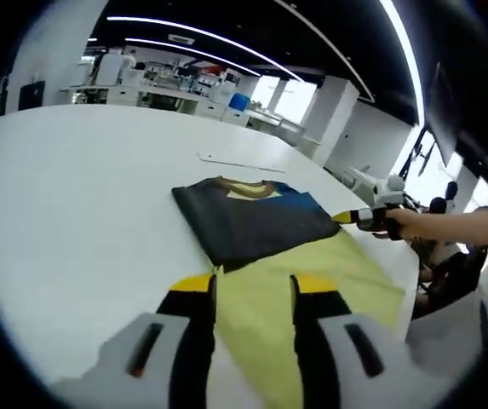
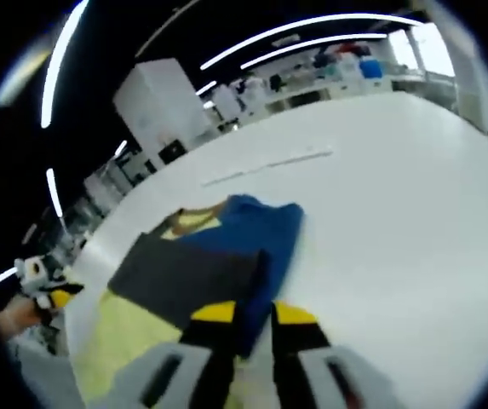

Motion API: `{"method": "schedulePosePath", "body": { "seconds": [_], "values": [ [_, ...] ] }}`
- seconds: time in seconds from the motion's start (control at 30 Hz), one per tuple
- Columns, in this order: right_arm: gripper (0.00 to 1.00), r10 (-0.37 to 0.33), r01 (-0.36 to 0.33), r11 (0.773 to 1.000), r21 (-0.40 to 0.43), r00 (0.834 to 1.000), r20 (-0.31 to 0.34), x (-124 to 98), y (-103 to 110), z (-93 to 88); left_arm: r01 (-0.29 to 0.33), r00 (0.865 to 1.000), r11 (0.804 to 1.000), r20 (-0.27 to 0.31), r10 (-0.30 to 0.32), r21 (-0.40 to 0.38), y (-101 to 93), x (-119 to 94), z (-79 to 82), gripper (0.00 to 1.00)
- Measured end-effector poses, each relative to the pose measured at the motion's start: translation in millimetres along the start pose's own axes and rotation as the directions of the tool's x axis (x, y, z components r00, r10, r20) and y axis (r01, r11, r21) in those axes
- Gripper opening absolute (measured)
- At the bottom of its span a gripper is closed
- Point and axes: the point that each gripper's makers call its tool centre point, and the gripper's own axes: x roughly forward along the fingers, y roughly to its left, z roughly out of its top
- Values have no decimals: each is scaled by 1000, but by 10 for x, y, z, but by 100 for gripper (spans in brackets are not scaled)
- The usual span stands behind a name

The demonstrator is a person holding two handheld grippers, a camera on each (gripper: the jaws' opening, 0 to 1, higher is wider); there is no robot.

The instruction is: Fold the garment on the visible template until the final outline fits inside the template.

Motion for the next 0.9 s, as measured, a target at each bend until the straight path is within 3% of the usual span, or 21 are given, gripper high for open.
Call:
{"method": "schedulePosePath", "body": {
  "seconds": [0.13,0.3,0.33,0.53,0.67,0.9],
  "values": [
    [34,44,-42,998,-51,998,35,-152,125,17,7,1000,1000,-4,-7,16,-66,-26,20,33],
    [81,74,-66,981,-184,996,40,-326,207,-77,18,1000,999,-12,-18,45,-117,-53,28,38],
    [84,84,-76,976,-203,996,30,-375,257,-130,20,1000,999,-13,-20,48,-124,-61,27,39],
    [100,99,-88,953,-292,995,25,-570,376,-305,46,999,992,-25,-43,114,-215,-110,-1,53],
    [100,101,-89,939,-333,995,20,-690,398,-339,49,999,988,-28,-45,148,-238,-155,14,66],
    [100,89,-69,945,-321,995,50,-906,415,-300,45,998,985,-60,-36,166,-310,-276,-65,86]
  ]
}}
